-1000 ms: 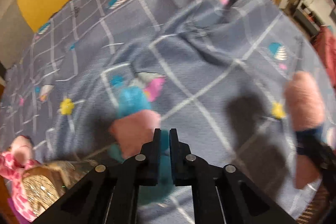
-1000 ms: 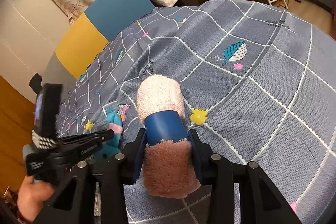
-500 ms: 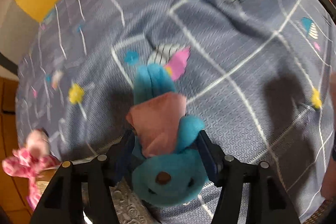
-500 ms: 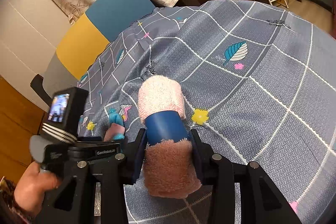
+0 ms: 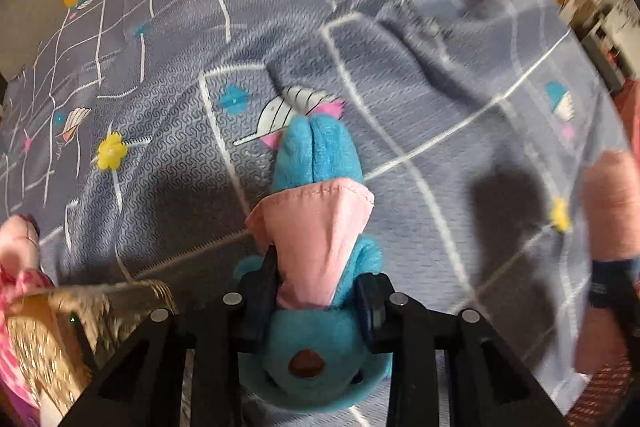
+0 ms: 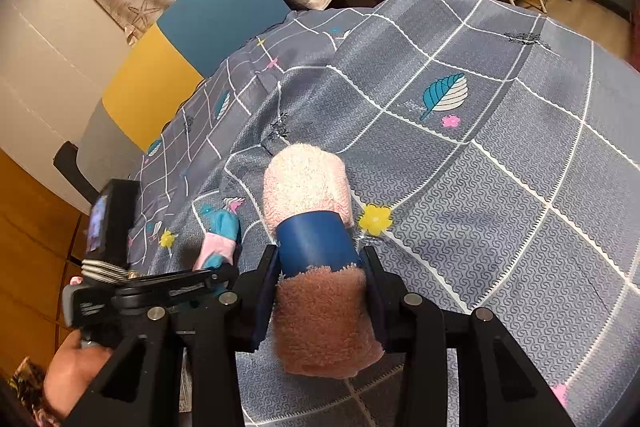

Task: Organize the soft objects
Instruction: 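Carry the teal bunny and the pink roll over the gold tray with both tools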

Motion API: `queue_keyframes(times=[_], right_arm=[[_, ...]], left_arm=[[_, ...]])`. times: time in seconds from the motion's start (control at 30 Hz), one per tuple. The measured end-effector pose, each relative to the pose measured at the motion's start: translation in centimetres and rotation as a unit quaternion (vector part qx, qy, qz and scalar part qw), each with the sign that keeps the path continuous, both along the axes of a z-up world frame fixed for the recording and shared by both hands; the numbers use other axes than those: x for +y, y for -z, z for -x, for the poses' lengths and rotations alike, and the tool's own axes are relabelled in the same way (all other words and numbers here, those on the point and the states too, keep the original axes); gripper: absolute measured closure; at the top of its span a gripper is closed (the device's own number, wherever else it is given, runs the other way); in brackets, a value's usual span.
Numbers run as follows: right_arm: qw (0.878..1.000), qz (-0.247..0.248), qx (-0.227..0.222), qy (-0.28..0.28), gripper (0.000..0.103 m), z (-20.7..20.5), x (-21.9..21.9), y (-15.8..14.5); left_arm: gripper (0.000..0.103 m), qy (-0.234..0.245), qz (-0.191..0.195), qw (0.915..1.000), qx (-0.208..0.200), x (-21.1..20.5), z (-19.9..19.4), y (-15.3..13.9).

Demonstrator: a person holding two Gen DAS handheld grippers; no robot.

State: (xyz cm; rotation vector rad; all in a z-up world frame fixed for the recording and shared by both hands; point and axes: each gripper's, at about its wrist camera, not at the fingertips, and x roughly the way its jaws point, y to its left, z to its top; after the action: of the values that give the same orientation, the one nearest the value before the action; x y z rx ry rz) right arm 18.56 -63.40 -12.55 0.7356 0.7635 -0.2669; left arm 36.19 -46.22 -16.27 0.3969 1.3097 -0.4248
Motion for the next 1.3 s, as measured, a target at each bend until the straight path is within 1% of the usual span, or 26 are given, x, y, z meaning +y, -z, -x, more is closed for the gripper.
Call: queue_keyframes(times=[0.07, 0.2, 0.23, 0.37, 0.4, 0.47, 0.57, 0.63, 0.73, 0.77, 0.83, 0.97, 1.13, 1.3], right_arm=[[1.0, 0.001, 0.0, 0.002, 0.061, 0.1, -0.1, 0.0], [1.0, 0.005, -0.001, 0.0, 0.061, 0.1, 0.0, 0.0], [1.0, 0.006, 0.0, -0.001, 0.061, 0.1, 0.0, 0.0], [1.0, 0.007, 0.004, -0.004, 0.061, 0.0, 0.2, 0.2], [1.0, 0.009, 0.005, -0.005, 0.061, 0.0, 0.2, 0.2], [1.0, 0.012, 0.004, -0.007, 0.061, -0.1, 0.4, 0.2], [1.0, 0.023, 0.006, -0.015, 0.061, -0.3, 0.8, 0.2], [0.999, 0.035, 0.011, -0.018, 0.062, -0.4, 1.2, 0.2], [0.998, 0.05, 0.016, -0.025, 0.062, -0.5, 1.8, 0.3], [0.998, 0.057, 0.017, -0.026, 0.062, -0.5, 2.0, 0.2], [0.997, 0.071, 0.019, -0.033, 0.062, -0.6, 2.5, 0.1], [0.993, 0.104, 0.025, -0.048, 0.062, -0.8, 3.8, 0.0], [0.985, 0.152, 0.038, -0.067, 0.062, -1.1, 5.6, 0.2], [0.981, 0.172, 0.045, -0.076, 0.062, -1.3, 6.7, 0.7]], left_arm=[[0.07, 0.003, 0.028, 0.9996, -0.007, 0.4, 0.9, -1.6], [0.07, 0.047, 0.066, 0.9954, -0.05, -0.3, 4.2, -5.0], [0.07, 0.054, 0.078, 0.994, -0.054, -0.3, 5.1, -5.8], [0.07, 0.057, 0.137, 0.9878, -0.047, 1.1, 8.1, -7.8], [0.07, 0.057, 0.147, 0.9862, -0.049, 1.4, 8.4, -7.9], [0.07, 0.06, 0.168, 0.9827, -0.05, 2.1, 10.6, -8.9], [0.07, 0.057, 0.201, 0.977, -0.043, 3.3, 12.3, -9.4], [0.07, 0.058, 0.215, 0.9738, -0.045, 5.1, 13.3, -9.7], [0.07, 0.065, 0.235, 0.9682, -0.057, 8.1, 15.5, -11.0], [0.07, 0.064, 0.24, 0.9667, -0.06, 8.8, 15.5, -10.9], [0.07, 0.062, 0.253, 0.9632, -0.066, 11.1, 16.5, -12.0], [0.07, 0.037, 0.277, 0.9569, -0.079, 16.4, 18.0, -13.7], [0.07, 0.009, 0.288, 0.952, -0.103, 22.5, 19.2, -14.8], [0.07, -0.06, 0.306, 0.9449, -0.101, 29.4, 19.3, -14.4]])
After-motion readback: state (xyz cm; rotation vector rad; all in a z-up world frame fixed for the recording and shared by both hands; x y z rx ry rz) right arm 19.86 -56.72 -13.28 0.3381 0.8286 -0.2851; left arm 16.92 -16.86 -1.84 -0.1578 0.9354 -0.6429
